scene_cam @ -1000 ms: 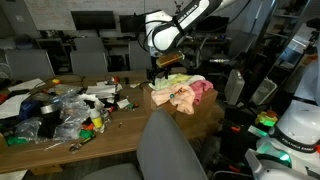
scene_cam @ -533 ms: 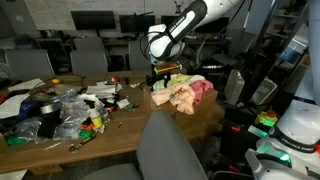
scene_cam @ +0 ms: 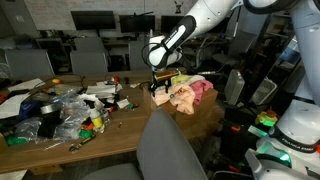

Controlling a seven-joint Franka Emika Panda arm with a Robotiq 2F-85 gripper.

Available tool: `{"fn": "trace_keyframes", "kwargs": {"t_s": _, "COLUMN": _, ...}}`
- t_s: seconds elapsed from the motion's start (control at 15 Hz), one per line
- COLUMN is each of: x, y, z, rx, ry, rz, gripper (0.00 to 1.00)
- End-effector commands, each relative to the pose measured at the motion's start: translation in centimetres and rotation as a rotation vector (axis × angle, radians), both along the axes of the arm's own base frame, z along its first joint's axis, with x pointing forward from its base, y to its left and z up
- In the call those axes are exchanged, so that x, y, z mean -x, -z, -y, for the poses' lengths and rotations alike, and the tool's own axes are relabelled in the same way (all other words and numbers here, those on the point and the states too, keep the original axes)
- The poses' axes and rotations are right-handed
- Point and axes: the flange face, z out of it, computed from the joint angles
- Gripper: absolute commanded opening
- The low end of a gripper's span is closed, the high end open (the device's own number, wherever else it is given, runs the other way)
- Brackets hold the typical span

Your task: Remove all the clothes from the top of the box and hang them on the chair

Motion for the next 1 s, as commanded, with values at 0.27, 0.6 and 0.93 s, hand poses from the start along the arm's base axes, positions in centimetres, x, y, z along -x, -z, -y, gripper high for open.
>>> {"fn": "trace_keyframes", "kwargs": {"t_s": 0.27, "x": -1.4, "y": 2.2, "z": 1.3, "rx": 0.009, "ry": 0.031, "rz": -0.007, "gripper": 1.0}}
{"fn": "trace_keyframes", "kwargs": {"t_s": 0.6, "x": -1.2, "y": 3.2, "z": 1.4, "rx": 0.002, "ry": 0.027, "rz": -0.024, "gripper": 0.98}}
{"fn": "trace_keyframes", "kwargs": {"t_s": 0.93, "x": -1.2, "y": 3.1, "z": 1.2, "rx": -0.004, "ry": 0.024, "rz": -0.023, "gripper": 0.52}}
